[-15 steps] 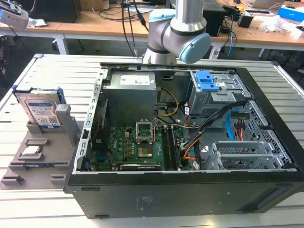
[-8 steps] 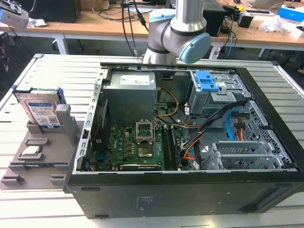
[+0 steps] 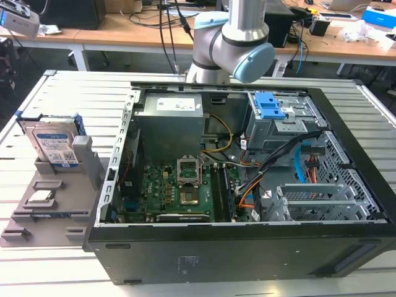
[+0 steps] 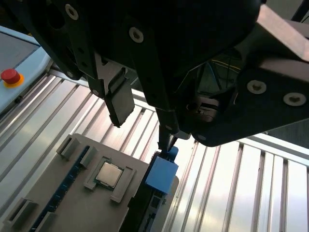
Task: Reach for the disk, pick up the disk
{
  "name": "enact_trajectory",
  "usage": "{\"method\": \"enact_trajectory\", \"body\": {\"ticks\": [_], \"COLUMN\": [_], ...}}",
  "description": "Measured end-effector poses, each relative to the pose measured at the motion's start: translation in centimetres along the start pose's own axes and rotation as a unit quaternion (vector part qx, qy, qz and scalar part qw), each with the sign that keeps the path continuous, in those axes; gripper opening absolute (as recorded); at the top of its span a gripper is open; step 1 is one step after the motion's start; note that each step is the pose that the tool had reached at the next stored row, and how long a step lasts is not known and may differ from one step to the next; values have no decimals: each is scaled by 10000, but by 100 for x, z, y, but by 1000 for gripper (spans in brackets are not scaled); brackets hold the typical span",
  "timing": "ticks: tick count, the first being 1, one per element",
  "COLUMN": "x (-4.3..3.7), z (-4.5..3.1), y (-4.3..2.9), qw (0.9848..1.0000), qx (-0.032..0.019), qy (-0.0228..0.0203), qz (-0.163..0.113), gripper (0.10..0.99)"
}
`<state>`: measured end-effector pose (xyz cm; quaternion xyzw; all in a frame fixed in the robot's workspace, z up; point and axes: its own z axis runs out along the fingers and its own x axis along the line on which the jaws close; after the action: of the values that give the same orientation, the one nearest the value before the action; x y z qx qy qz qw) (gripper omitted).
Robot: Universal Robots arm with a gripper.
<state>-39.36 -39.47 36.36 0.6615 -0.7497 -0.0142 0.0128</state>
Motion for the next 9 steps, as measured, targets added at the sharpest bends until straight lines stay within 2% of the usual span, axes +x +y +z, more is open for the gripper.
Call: {"method": "enact_trajectory", "body": {"ticks": [5, 9], "x": [-113, -132], "z": [-1, 10], "y": [-36, -69], "qw": [10000, 9998], "qx": [0, -2], "qy": [4, 7], "qz": [-93, -182], "gripper": [482, 482]}}
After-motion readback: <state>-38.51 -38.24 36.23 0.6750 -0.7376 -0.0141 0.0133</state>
